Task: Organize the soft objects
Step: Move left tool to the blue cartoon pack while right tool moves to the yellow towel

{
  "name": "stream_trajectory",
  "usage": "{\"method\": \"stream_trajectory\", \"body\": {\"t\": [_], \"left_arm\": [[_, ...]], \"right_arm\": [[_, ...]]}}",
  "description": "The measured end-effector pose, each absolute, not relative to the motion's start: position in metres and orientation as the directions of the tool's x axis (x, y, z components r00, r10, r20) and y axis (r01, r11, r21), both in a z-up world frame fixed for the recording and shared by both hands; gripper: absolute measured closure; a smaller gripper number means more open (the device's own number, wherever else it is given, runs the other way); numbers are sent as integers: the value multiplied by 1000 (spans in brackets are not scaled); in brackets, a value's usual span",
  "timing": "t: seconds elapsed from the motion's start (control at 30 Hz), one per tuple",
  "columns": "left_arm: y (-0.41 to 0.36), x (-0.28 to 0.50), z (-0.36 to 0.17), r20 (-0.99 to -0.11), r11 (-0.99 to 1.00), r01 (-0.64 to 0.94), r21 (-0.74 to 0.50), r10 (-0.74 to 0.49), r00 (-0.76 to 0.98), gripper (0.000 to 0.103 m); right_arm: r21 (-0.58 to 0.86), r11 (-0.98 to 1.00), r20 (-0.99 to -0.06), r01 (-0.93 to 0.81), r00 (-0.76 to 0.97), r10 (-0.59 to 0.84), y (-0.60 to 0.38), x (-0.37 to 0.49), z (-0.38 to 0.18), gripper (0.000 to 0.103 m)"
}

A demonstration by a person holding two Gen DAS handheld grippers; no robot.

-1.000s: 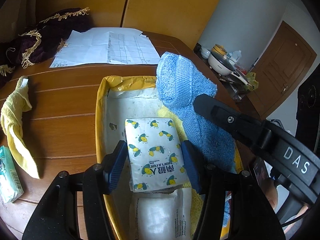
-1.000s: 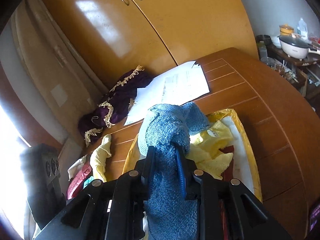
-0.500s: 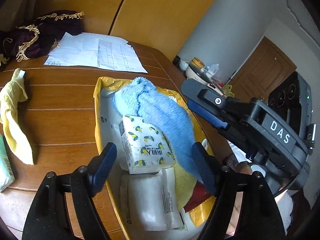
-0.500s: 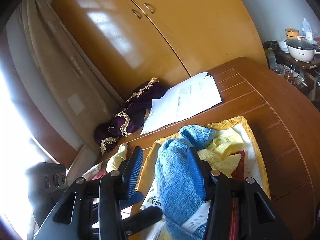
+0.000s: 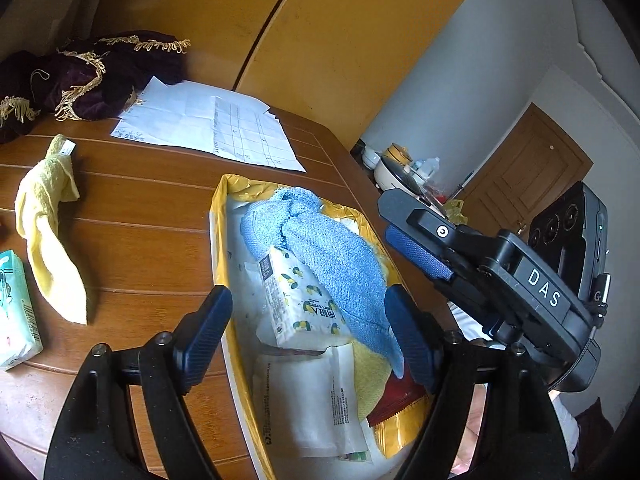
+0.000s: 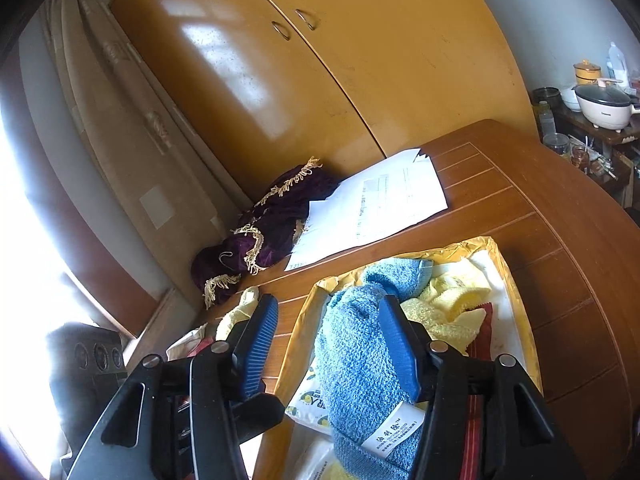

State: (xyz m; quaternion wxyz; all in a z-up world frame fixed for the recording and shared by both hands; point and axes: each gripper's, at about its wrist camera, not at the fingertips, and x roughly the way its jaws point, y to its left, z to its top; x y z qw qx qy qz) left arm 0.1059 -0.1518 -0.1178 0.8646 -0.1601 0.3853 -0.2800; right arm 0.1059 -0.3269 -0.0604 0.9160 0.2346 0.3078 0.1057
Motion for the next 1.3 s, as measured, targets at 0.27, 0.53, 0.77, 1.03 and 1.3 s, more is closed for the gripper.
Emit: {"method": "stream_trajectory", "body": {"t": [0.27, 0.53, 0.77, 1.03, 1.3], "left_arm": [[-124, 98, -122, -596, 839, 269, -473, -530, 603, 24], [-73, 93, -126, -599, 865, 166, -473, -454, 659, 24], [-27, 90, -122, -584, 900, 87, -428, -349, 732, 24], [15, 92, -131, -589, 895, 1, -445, -293, 753, 24], [24, 94, -141, -617, 886, -45, -461, -283, 734, 24]], "right_arm": [[484, 872, -506, -72, 791, 345, -323, 103, -58, 45], [498, 860, -493, -113, 778, 388, -301, 95, -50, 44], [514, 836, -502, -192, 723, 475, -248, 94, -38, 44], [555, 799, -556, -232, 611, 564, -186, 129, -32, 44], [554, 820, -625, -145, 577, 525, -155, 161, -72, 44]]}}
